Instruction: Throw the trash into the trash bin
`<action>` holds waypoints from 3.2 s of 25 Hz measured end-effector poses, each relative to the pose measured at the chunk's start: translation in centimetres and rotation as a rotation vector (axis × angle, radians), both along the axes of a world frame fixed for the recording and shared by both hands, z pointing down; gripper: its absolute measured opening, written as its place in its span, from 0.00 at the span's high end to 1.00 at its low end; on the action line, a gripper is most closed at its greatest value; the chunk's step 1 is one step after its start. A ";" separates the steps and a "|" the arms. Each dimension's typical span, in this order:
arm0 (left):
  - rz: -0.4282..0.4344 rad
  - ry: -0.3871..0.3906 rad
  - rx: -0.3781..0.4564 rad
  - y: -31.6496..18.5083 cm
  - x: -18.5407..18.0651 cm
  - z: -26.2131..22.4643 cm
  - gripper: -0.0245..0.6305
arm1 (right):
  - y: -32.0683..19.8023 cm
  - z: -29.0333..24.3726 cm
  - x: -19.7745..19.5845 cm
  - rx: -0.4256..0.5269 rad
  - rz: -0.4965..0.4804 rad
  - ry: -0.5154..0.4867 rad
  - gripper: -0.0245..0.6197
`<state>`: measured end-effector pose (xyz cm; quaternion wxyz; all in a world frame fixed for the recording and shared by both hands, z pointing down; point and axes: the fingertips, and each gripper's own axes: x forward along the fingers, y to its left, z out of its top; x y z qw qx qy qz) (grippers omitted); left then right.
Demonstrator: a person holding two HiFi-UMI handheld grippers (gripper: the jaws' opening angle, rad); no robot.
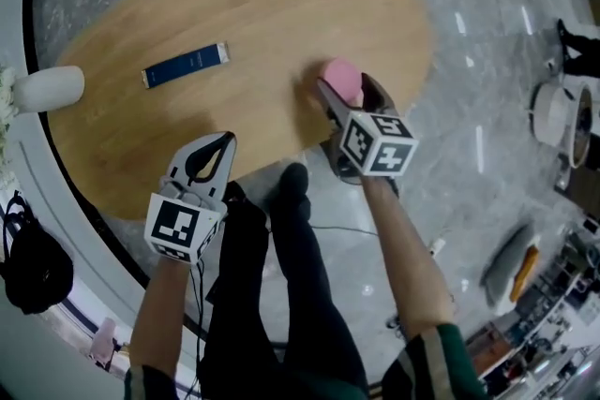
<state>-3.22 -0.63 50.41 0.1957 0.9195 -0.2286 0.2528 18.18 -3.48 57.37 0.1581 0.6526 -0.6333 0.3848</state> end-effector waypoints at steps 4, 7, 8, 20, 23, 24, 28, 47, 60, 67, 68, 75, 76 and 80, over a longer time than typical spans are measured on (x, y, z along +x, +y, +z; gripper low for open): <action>0.064 -0.004 -0.007 1.5 4.1 0.3 0.96 | 3.7 0.3 4.4 -0.009 0.080 -0.004 0.36; 0.121 -0.012 -0.014 2.7 7.1 0.4 0.96 | 6.1 0.4 6.8 -0.009 0.125 -0.008 0.36; 0.139 -0.005 -0.011 3.0 8.2 0.3 0.96 | 6.7 0.3 7.5 -0.006 0.135 -0.007 0.36; 0.298 0.031 -0.018 8.2 17.8 1.4 0.96 | 16.7 4.7 11.6 -0.037 0.270 -0.009 0.36; 0.339 0.028 -0.023 9.7 19.2 2.5 0.96 | 20.0 8.2 11.7 -0.085 0.288 -0.019 0.36; 0.356 0.023 -0.020 10.3 19.6 2.9 0.96 | 21.0 9.6 11.7 -0.103 0.293 -0.022 0.36; 0.403 -0.001 0.013 11.6 20.3 4.9 0.96 | 23.8 14.7 11.2 -0.165 0.305 -0.045 0.36; 0.391 -0.012 -0.013 11.9 18.1 9.0 0.96 | 27.1 27.7 9.1 -0.369 0.284 -0.137 0.36; 0.312 -0.016 -0.030 10.4 14.0 4.9 0.96 | 26.9 20.8 8.1 -0.409 0.168 0.001 0.96; 0.226 -0.024 -0.041 8.6 9.6 1.5 0.96 | 26.1 14.1 5.9 -0.342 0.113 -0.019 0.96; 0.214 -0.025 -0.039 8.3 8.9 1.0 0.96 | 25.8 13.0 5.6 -0.324 0.105 -0.017 0.96; 0.119 -0.028 -0.032 6.2 4.5 -2.0 0.96 | 22.9 5.6 3.9 -0.225 0.060 0.001 0.96; 0.105 -0.027 -0.032 6.0 3.9 -2.3 0.96 | 22.3 4.7 3.6 -0.210 0.050 0.008 0.96; 0.047 -0.022 -0.029 5.1 1.6 -3.1 0.96 | 19.8 1.8 1.4 -0.151 -0.002 0.024 0.96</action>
